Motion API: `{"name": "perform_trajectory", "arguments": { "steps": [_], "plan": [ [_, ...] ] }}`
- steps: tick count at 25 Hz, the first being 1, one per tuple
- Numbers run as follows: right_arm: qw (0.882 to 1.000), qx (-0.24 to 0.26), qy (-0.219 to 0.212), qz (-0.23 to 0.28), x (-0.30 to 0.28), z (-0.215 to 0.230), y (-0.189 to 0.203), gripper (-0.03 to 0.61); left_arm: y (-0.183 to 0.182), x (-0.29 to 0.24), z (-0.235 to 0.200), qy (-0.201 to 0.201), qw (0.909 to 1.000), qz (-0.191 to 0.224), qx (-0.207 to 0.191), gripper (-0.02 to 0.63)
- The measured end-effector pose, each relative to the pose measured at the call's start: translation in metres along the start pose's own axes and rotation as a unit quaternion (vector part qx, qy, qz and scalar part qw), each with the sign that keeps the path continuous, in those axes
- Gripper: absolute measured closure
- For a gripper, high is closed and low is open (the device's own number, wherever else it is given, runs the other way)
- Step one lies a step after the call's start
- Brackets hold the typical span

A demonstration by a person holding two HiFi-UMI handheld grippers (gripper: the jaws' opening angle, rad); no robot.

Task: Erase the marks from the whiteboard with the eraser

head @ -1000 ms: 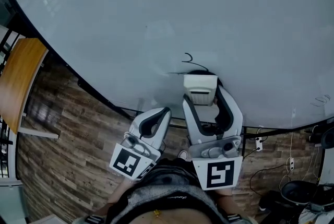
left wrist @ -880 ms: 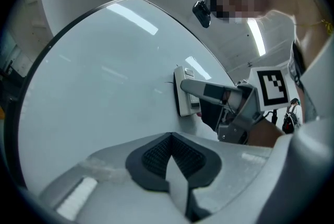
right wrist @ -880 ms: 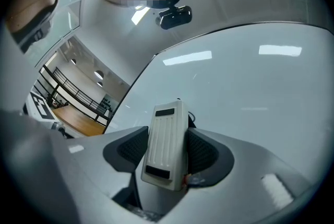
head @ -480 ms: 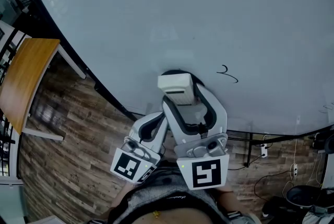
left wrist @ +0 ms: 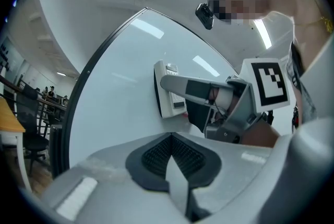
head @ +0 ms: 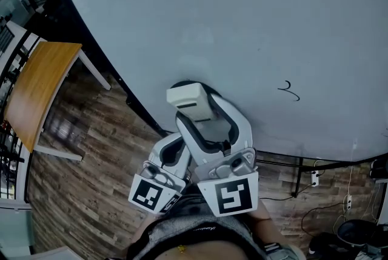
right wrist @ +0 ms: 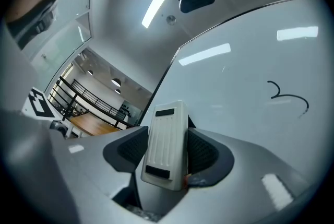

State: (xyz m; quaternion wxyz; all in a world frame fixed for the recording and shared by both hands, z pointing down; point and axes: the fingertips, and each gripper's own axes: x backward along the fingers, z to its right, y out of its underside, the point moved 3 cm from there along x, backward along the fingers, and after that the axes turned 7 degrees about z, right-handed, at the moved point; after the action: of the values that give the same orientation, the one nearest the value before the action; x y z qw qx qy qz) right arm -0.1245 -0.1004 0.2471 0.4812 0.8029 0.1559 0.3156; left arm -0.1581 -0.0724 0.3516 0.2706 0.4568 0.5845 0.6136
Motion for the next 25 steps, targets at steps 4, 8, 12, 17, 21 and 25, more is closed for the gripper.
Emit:
{"name": "perform_trajectory", "arguments": {
  "steps": [4, 8, 12, 17, 21, 25],
  "plan": [
    [1.000, -0.006, 0.004, 0.003, 0.001, 0.001, -0.003, 0.336, -0.001, -0.004, 0.000, 0.013, 0.9999, -0.003, 0.003, 0.615],
    [1.000, 0.004, 0.011, -0.006, 0.004, 0.004, -0.005, 0.336, -0.001, -0.010, 0.004, 0.033, 0.9994, -0.009, 0.007, 0.615],
    [1.000, 0.009, 0.018, -0.014, 0.004, 0.003, -0.005, 0.337, 0.003, -0.010, -0.001, 0.046, 0.9987, -0.015, 0.013, 0.615],
    [0.999, 0.009, 0.031, -0.015, 0.042, 0.038, -0.006, 0.337, 0.016, -0.034, 0.036, 0.060, 0.9978, -0.019, 0.019, 0.615],
    [0.999, 0.008, 0.043, -0.016, 0.074, 0.069, -0.008, 0.337, 0.023, -0.056, 0.069, 0.070, 0.9972, -0.020, 0.018, 0.615],
    [0.998, 0.013, 0.051, -0.022, 0.088, 0.082, -0.007, 0.336, 0.028, -0.066, 0.083, 0.079, 0.9964, -0.024, 0.022, 0.615]
  ]
}}
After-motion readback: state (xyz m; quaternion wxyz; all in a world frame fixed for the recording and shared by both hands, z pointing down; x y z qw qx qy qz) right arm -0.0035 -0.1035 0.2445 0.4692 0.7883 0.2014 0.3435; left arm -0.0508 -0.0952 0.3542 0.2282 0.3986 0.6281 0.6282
